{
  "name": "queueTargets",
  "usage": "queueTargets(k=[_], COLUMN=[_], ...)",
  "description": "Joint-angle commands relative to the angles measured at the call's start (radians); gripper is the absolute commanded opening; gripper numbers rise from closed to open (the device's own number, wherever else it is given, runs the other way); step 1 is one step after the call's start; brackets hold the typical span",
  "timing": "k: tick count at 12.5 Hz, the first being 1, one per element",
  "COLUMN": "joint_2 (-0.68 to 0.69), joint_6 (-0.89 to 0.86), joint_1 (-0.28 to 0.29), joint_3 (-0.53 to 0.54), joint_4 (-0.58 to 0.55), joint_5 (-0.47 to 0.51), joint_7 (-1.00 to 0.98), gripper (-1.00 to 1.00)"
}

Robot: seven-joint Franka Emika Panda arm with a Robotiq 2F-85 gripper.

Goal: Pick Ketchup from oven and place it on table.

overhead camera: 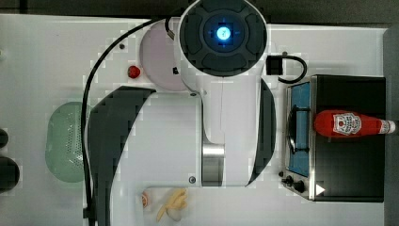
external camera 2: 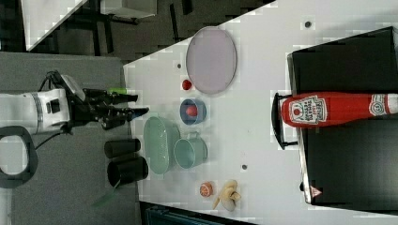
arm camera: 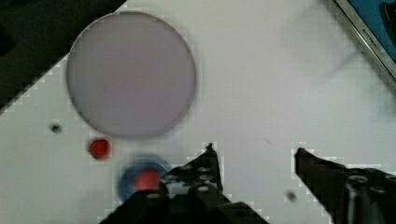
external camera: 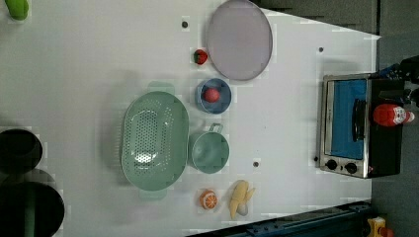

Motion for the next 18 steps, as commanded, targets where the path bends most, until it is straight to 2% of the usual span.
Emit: queueTargets(k=[1, 3, 6, 10, 18], joint_2=[-0.33, -0.33, -0.323, -0.29, -0.084], joint_6=[-0.197, -0.194, -0.167, -0.056, 0.203], joint_1=[-0.042, -0.043, -0.056, -0.085, -0.106], joint_3=[-0.031, -0.036, -0.077, -0.192, -0.454], joint_4=[-0.162, -0.162, -0.162, -0.162, -0.149], joint_5=[0.003, 0.003, 0.003, 0.003, 0.004], joint_7=[0.03, 0.03, 0.03, 0.03, 0.023], gripper=[0.58, 1.0, 1.0, 1.0, 1.0])
